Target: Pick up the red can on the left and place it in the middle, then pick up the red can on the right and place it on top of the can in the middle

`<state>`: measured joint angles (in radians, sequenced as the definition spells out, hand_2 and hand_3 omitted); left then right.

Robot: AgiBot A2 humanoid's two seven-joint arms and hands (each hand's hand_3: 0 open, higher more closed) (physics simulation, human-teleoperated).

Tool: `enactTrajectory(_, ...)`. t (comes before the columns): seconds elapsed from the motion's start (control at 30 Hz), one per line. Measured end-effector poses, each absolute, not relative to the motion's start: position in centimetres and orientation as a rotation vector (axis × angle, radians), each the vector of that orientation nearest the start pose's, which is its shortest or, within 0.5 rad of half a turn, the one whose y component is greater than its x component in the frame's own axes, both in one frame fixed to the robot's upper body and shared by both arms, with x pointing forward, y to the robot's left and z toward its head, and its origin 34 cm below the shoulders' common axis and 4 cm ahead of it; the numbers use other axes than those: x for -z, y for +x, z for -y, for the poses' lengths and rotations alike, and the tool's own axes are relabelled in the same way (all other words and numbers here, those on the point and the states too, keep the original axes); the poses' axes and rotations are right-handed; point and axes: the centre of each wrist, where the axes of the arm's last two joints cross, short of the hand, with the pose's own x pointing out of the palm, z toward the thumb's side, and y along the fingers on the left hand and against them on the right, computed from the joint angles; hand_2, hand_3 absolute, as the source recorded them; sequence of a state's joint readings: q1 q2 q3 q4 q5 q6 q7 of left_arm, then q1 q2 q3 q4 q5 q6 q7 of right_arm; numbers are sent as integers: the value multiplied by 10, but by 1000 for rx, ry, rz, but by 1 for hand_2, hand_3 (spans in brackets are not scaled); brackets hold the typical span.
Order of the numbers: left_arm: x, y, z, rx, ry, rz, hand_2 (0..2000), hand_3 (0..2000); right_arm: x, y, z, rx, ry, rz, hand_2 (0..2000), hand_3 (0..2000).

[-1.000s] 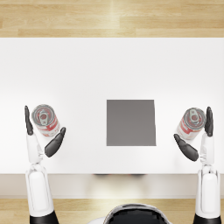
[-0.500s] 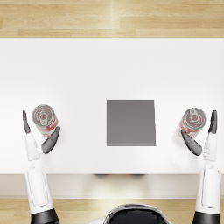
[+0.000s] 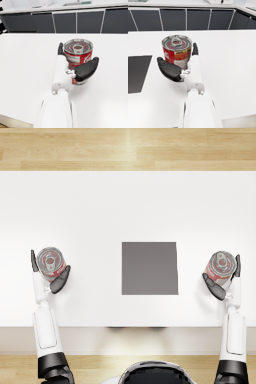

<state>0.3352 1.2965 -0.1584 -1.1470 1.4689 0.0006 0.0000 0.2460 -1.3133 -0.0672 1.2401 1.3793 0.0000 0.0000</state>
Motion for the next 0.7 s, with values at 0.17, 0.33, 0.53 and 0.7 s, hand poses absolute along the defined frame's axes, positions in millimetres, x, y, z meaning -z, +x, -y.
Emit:
enactTrajectory(0.17, -99, 306, -314, 1313, -8, -127, 0, 0, -89, 286, 280, -1423, 47, -86, 0, 0)
enactTrajectory(0.33, -87, 311, -317, 1307, -70, -148, 1361, 327, -88, 289, 278, -1421, 59, -84, 1361, 327)
enactTrajectory(0.53, -99, 310, -313, 1340, -30, -109, 2000, 1520, -103, 288, 272, -1496, 11, -27, 2000, 1520)
enactTrajectory(0.7, -149, 306, -280, 1456, 173, 5, 2000, 1520, -138, 286, 261, -1551, -104, 76, 2000, 1520)
